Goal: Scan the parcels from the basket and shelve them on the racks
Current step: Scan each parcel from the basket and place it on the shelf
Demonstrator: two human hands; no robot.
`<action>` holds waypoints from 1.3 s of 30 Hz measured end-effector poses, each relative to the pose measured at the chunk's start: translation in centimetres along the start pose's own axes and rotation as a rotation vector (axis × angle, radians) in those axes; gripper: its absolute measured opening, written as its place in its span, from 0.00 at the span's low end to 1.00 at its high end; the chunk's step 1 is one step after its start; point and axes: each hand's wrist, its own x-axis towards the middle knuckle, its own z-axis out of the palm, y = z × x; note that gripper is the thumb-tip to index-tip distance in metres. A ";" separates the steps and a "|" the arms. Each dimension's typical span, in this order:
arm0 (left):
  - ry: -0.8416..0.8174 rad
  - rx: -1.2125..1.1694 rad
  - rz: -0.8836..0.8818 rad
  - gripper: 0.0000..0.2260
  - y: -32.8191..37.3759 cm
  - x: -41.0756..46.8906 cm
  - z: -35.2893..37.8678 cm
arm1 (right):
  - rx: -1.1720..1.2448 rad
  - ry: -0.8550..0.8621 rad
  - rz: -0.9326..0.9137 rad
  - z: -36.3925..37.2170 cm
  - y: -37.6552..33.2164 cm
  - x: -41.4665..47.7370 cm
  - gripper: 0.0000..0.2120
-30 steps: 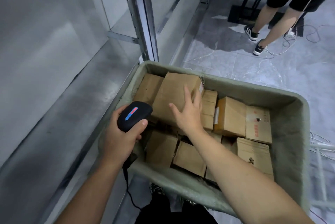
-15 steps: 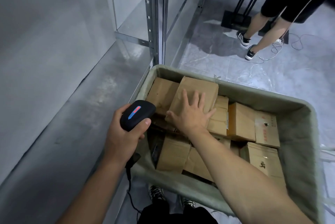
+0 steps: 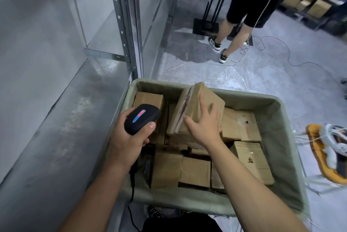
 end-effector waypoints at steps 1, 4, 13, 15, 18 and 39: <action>-0.018 0.009 0.002 0.26 0.0 0.1 0.3 | 0.068 -0.014 -0.030 -0.6 1.0 -0.1 0.39; -0.047 0.029 0.006 0.25 0.3 0.1 1.4 | 0.224 -0.059 -0.090 -2.9 3.5 -0.5 0.35; -0.073 0.047 0.042 0.26 0.6 -0.3 5.1 | 0.094 -0.031 0.020 -7.0 8.0 -0.8 0.30; -0.059 0.049 0.044 0.25 0.7 -0.6 5.7 | -0.026 -0.011 0.057 -7.0 8.0 -0.7 0.37; -0.043 0.053 0.037 0.23 0.9 -0.9 6.2 | -0.141 0.053 0.167 -6.6 7.0 -0.1 0.48; -0.039 0.028 0.036 0.27 0.7 -1.2 7.1 | 0.297 -0.062 0.114 -9.6 9.7 1.3 0.48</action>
